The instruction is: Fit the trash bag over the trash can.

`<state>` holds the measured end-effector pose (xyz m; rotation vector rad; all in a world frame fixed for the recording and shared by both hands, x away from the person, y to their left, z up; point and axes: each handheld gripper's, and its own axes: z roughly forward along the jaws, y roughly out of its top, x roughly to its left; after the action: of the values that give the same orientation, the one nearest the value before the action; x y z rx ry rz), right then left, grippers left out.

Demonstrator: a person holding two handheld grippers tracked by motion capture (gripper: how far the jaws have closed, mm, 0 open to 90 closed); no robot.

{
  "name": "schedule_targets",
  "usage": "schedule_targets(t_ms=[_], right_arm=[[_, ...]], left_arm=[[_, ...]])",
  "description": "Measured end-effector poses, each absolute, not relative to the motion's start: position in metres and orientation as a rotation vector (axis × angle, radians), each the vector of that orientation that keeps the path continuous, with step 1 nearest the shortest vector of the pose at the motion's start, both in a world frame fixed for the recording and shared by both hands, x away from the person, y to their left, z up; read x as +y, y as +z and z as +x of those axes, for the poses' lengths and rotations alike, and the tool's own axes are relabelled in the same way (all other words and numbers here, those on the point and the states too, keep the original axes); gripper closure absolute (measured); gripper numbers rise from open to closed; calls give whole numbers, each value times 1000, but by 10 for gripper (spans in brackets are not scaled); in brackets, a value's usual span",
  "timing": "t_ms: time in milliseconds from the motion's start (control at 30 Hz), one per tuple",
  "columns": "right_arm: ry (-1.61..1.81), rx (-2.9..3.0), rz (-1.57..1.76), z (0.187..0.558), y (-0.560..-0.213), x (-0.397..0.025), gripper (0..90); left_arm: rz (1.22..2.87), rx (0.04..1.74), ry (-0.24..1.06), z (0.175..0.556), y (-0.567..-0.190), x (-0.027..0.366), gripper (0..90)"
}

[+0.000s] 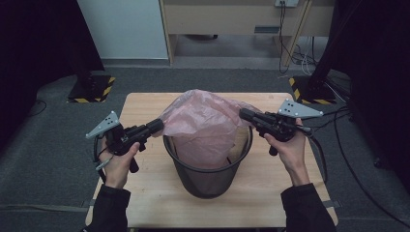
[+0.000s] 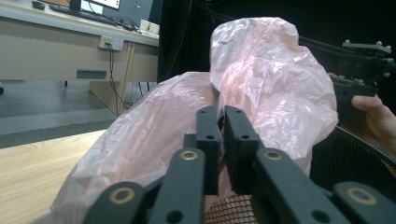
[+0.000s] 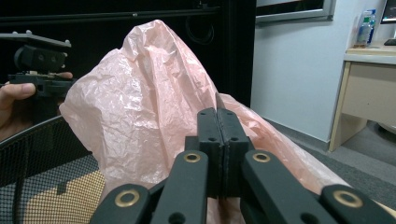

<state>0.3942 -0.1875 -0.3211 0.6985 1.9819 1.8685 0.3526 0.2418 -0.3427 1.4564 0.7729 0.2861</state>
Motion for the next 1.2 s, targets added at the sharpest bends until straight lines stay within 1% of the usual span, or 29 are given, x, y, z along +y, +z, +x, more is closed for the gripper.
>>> schedule_targets(t_ms=[200, 400, 600, 767, 900, 1200], right_arm=[[1879, 1926, 684, 383, -319, -195, 897], [1908, 1900, 667, 362, -321, -203, 897], [1946, 1917, 661, 337, -330, -211, 899], [1960, 1921, 667, 324, -340, -216, 900], [1960, 1937, 684, 319, -351, -216, 900], [1982, 1959, 709, 311, -362, -221, 900]], left_arm=[[1463, 747, 326, 336, -336, 240, 888], [1483, 704, 321, 313, -337, 238, 892], [1504, 665, 307, 291, -342, 235, 892], [1525, 646, 309, 278, -347, 230, 893], [1546, 640, 309, 275, -353, 226, 893], [1572, 624, 293, 272, -365, 221, 894]])
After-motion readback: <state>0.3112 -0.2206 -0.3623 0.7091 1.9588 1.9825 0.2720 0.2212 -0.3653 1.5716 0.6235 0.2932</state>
